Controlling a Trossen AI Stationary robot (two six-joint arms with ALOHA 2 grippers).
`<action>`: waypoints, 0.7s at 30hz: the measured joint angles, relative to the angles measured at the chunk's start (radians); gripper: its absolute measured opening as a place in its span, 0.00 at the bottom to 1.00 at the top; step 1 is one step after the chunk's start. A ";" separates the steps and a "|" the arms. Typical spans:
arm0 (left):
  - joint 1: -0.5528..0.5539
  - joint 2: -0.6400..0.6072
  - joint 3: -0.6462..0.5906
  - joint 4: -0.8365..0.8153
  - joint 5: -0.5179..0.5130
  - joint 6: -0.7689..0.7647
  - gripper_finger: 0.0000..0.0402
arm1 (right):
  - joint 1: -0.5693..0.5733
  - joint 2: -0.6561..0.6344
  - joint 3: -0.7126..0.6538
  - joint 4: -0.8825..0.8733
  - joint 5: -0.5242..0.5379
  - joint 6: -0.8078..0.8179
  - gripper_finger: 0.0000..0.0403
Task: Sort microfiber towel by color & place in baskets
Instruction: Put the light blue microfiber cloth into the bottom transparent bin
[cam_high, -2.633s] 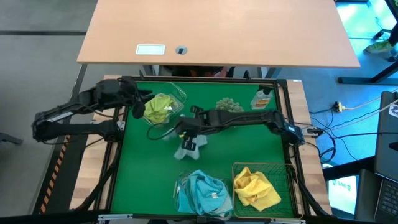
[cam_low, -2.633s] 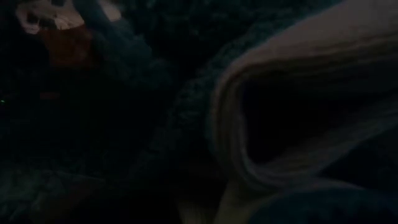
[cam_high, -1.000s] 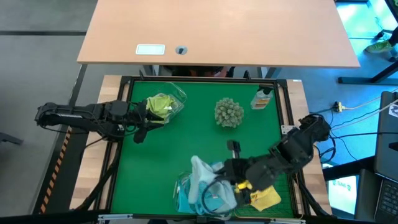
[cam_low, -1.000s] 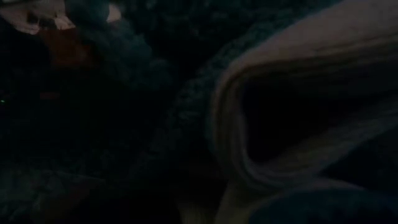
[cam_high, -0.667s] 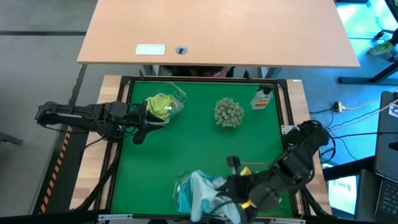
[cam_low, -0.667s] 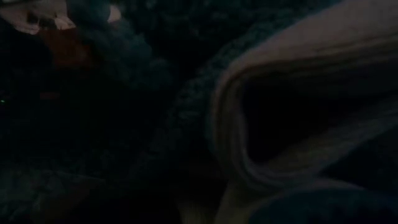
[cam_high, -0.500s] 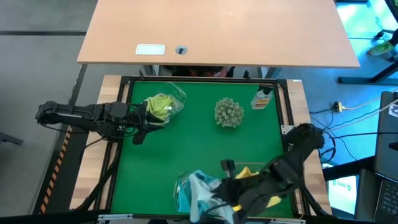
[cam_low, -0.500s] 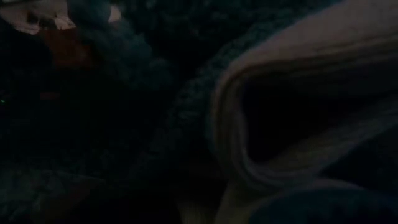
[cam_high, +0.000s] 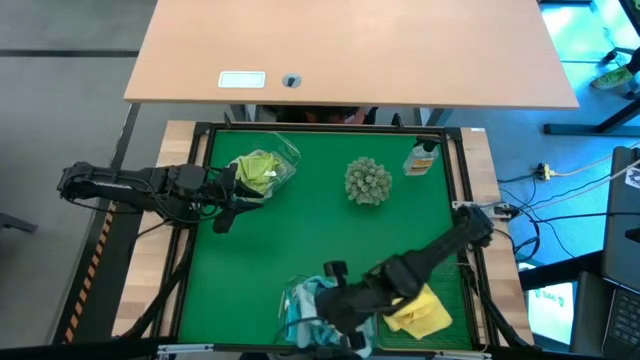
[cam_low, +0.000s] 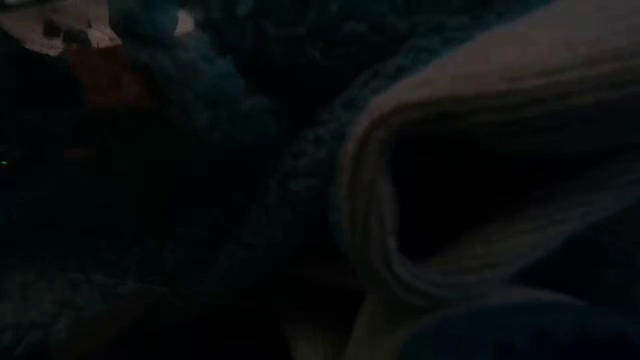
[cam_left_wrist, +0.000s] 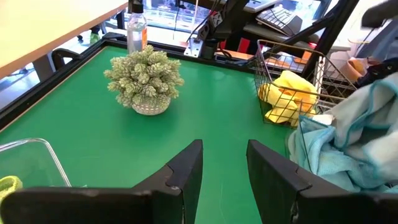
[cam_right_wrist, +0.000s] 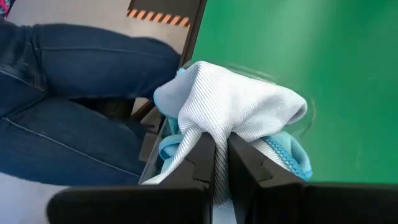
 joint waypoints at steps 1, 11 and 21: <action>0.000 0.000 0.000 0.000 0.000 0.000 0.30 | -0.009 0.010 0.000 0.000 -0.016 0.000 0.06; 0.000 0.000 0.000 0.000 0.000 0.000 0.30 | -0.074 0.114 0.000 0.001 -0.118 0.000 0.06; 0.000 0.000 0.000 -0.001 0.000 0.000 0.30 | -0.103 0.231 0.000 0.000 -0.174 -0.005 0.06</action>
